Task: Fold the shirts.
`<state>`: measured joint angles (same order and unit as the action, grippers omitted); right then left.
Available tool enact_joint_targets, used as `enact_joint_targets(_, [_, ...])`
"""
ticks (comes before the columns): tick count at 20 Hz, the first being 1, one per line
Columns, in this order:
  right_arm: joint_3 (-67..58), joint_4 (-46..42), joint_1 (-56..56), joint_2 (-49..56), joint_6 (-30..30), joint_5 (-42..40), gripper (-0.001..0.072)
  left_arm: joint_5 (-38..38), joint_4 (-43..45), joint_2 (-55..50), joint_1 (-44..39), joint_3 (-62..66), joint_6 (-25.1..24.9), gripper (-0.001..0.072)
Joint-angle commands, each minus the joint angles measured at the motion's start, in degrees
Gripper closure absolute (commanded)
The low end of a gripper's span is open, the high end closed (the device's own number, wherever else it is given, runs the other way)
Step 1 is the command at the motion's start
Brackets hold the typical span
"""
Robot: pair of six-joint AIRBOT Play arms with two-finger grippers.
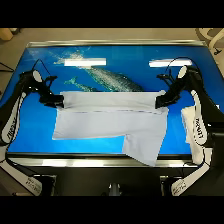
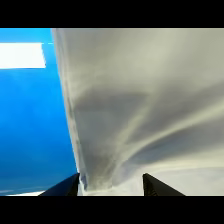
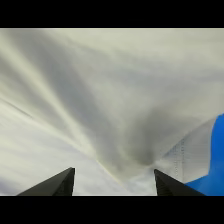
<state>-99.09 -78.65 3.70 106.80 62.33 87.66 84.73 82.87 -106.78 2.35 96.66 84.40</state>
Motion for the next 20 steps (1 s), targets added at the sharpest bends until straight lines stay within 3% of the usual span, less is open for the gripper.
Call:
enact_joint_targets(1, [-0.07, -1.46, 2.43, -2.45, -3.52, 4.07, 0.0172, 1.97, 0.00, 2.67, 2.67, 0.00, 0.33, 0.0206])
enact_joint_targets(4, [1.97, -1.27, 7.19, -5.70, -4.13, 10.45, 0.0183, 3.34, -5.70, 7.82, 6.84, -4.15, 0.79, 0.0205])
enact_joint_targets(9, [22.80, 0.44, 7.56, -18.45, -5.01, -1.40, 0.0185, -4.35, -8.13, 24.02, 8.39, -34.97, -2.45, 0.0205])
enact_joint_targets(11, [26.97, 1.55, 7.56, -21.09, -6.14, -2.58, 0.0186, -8.83, -8.13, 28.57, 8.39, -43.89, -3.08, 0.0205])
enact_joint_targets(20, [27.80, 1.55, 7.56, -21.92, -6.49, -2.29, 0.0228, -12.79, -9.03, 28.26, 7.91, -49.88, -3.43, 0.0206])
